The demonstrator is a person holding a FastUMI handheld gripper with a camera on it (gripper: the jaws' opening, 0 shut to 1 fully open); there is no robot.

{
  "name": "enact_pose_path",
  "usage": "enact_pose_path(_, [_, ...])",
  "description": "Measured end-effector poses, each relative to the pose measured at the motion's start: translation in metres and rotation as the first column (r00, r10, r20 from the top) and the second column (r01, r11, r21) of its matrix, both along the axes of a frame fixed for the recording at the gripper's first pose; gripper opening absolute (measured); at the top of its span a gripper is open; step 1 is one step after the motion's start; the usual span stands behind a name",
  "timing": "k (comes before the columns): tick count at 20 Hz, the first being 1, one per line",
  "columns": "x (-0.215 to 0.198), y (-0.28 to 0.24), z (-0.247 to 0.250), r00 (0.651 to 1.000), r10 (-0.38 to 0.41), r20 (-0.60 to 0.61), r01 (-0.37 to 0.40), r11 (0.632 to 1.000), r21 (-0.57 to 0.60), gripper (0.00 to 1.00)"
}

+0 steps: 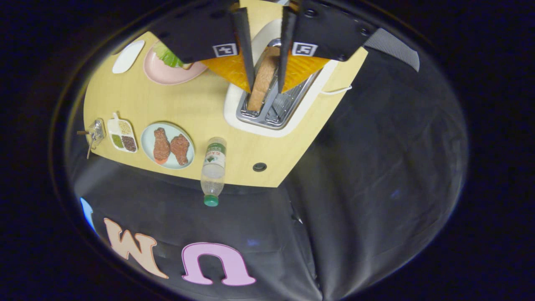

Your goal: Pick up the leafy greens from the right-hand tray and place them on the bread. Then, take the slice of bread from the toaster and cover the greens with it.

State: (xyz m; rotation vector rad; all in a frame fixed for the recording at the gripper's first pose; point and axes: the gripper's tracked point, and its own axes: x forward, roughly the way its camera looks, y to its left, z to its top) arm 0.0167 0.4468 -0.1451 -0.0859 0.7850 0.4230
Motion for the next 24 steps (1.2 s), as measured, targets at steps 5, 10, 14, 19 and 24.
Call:
enact_pose_path(5, [0.0, -0.002, 0.009, 0.998, -0.045, -0.05, 0.05, 0.994, 0.094, 0.11])
enact_pose_path(10, [-0.003, -0.004, 0.038, 0.998, -0.036, -0.049, 0.045, 0.981, 0.19, 0.11])
enact_pose_path(14, [-0.004, -0.019, 0.073, 0.998, -0.046, -0.041, 0.056, 0.954, 0.293, 0.11])
enact_pose_path(19, [0.0, -0.062, 0.109, 0.996, -0.086, -0.034, 0.093, 0.915, 0.392, 0.11])
enact_pose_path(24, [0.011, -0.126, 0.101, 0.986, -0.164, -0.043, 0.165, 0.875, 0.455, 0.11])
